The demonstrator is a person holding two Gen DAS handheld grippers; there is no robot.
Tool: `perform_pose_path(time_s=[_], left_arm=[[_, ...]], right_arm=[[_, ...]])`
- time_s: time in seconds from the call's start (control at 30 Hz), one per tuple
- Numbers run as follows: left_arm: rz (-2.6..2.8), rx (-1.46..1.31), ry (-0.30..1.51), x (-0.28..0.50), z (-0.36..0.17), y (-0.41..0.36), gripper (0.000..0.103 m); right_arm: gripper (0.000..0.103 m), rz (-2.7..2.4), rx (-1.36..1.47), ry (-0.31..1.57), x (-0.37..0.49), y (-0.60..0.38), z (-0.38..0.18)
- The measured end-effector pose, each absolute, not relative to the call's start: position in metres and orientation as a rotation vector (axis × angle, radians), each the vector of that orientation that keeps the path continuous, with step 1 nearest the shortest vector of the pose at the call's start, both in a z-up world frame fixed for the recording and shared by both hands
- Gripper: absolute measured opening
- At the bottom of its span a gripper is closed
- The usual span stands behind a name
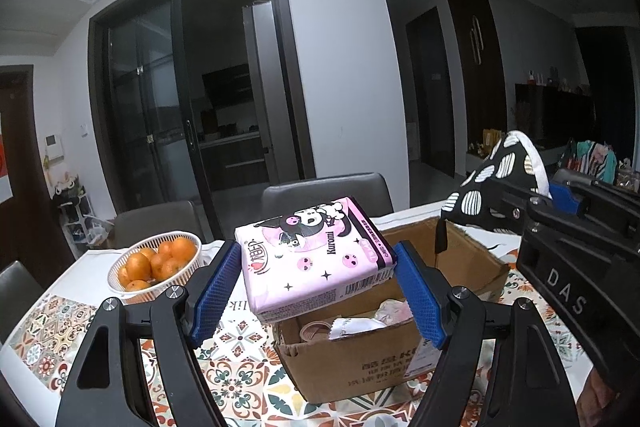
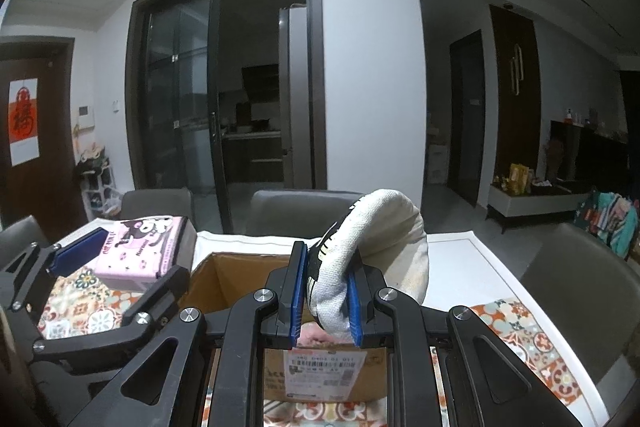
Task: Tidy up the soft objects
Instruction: 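Lift the tissue pack and slipper and carry both over the box, then open both tools to drop the tissue pack and slipper into the box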
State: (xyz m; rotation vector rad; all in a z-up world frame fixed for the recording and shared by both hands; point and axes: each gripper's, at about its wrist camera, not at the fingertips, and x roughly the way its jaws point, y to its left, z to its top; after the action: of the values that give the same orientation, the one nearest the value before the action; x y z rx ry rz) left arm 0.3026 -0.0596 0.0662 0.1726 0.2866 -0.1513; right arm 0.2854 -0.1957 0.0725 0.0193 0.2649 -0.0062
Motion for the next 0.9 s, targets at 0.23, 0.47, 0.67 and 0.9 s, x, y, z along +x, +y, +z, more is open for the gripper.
perform_pose_path(time_s=[0.23,0.47,0.67,0.9], left_arm=[[-0.179,0.163,0.363,0.335,0.049,-0.062,0.077],[-0.227,0.15,0.451,0.362,0.033,-0.063,0.077],[-0.233,0.187,0.482,0.374,0.024,-0.072,0.077],[-0.24,0.226,0.513,0.384,0.02,-0.078,0.079]], right_arm=[[0.019,0.019,-0.006,0.303,0.317,-0.198,0.066],[0.019,0.055,0.001,0.371,0.344,-0.204,0.05],[0.019,0.094,0.032,0.446,0.366,-0.21,0.035],[0.019,0.138,0.063,0.531,0.387,-0.218,0.025]])
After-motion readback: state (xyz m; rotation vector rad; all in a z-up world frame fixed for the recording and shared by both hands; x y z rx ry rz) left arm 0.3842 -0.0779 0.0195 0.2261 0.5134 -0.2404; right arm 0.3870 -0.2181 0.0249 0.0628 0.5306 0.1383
